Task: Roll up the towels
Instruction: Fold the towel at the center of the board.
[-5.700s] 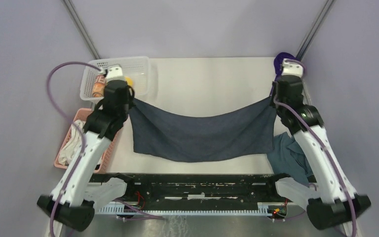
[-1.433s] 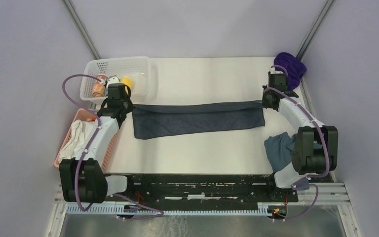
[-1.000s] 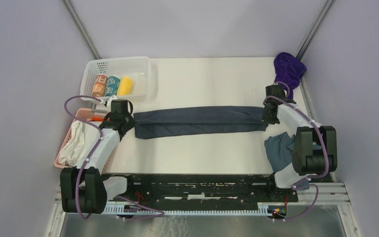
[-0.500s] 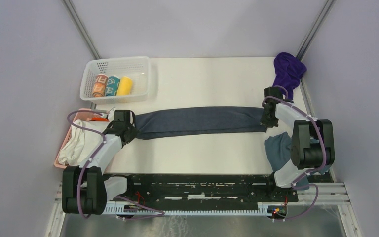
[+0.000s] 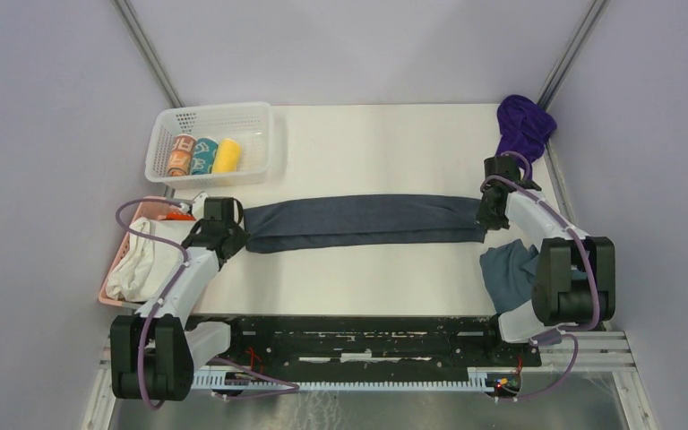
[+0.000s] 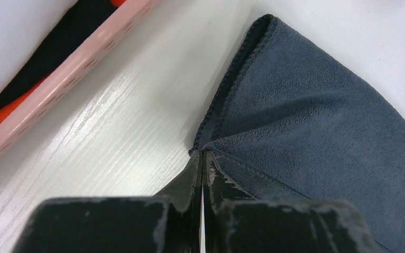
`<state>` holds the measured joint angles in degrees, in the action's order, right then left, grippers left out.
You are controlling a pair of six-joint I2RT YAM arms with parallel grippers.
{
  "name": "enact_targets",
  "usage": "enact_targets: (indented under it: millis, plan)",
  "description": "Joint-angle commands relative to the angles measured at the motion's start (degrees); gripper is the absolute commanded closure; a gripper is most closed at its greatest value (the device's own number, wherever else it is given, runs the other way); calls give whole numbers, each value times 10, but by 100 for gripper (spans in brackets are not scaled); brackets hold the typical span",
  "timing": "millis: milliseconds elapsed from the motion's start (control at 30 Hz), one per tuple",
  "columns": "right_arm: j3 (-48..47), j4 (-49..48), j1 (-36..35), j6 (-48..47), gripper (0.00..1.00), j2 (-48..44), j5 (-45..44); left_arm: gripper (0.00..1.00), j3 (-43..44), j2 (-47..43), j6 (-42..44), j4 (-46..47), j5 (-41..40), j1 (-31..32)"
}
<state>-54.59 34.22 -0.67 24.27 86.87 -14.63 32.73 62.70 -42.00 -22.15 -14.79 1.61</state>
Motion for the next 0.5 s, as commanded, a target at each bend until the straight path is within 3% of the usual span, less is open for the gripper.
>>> enact_targets:
  millis: [0,167,233,367,400,433,467]
  plan:
    - [16,4,3,10,93,-17,6,97,-5,-14,-16,-5,-6,-2]
    - [34,-2,3,13,91,-8,25,97,-27,-16,-27,-16,-9,-3]
    - [36,0,3,13,86,-10,28,92,-25,-19,-32,-28,-16,-3]
    - [38,11,3,10,71,-37,33,65,-2,-32,-28,-53,-18,-3]
    - [41,14,4,10,65,-49,38,61,3,-36,-24,-57,-19,-2]
    - [43,17,4,11,53,-59,40,56,7,-41,-21,-63,-19,-2]
    - [46,22,4,12,49,-71,41,52,11,-47,-20,-68,-19,-2]
